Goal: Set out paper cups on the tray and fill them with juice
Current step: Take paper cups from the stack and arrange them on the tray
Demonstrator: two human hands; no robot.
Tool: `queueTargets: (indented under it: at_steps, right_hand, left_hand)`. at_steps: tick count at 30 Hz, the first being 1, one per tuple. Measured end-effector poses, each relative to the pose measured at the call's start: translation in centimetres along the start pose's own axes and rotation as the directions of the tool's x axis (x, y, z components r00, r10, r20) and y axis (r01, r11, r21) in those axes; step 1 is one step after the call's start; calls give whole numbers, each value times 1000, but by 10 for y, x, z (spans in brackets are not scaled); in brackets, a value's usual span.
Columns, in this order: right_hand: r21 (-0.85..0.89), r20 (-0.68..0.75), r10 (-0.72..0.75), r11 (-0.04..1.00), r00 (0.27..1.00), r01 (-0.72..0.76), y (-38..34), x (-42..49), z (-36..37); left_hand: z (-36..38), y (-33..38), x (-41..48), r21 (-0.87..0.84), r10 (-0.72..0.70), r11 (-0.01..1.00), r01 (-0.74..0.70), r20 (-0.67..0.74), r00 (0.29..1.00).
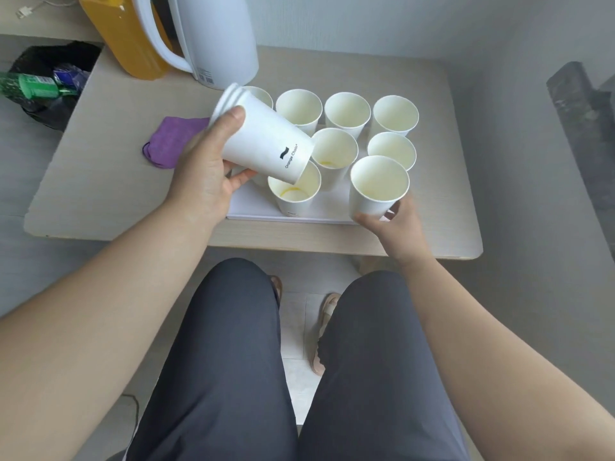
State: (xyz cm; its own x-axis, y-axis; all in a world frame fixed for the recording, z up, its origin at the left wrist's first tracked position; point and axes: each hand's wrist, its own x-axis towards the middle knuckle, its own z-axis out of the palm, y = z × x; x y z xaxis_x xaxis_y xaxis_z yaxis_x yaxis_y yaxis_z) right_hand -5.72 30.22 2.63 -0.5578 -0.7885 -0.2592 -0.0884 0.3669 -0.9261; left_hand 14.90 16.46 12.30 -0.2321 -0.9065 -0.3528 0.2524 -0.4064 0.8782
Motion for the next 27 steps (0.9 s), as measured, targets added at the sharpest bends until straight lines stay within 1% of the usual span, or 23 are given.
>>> queueTargets:
  at_steps: [5, 13, 15, 20, 24, 27]
  right_hand:
    - [-4, -35, -11, 1000, 999, 11, 2, 8, 12]
    - [-114, -95, -76, 991, 993, 65, 11, 19, 19]
    - [-150, -102, -76, 987, 992, 60, 15, 21, 21]
    - [-240, -128, -25, 971, 991, -6, 21, 26, 24]
    - [-300, -131, -46, 954, 990, 4, 25, 28, 25]
    - [-333, -125, -13, 942, 992, -30, 28, 28, 24]
  left_hand:
    - [-10, -3, 0, 6, 14, 1000, -14, -6, 1000]
    - [-18, -9, 5, 26, 9, 1000, -10, 28, 1000]
    - [-19, -9, 6, 27, 8, 1000, -9, 32, 999]
    - [-20, -11, 6, 39, 15, 999, -17, 31, 999]
    - [-17, -9, 5, 56, 15, 998, -17, 39, 999]
    - [-15, -9, 3, 67, 16, 998, -20, 51, 999]
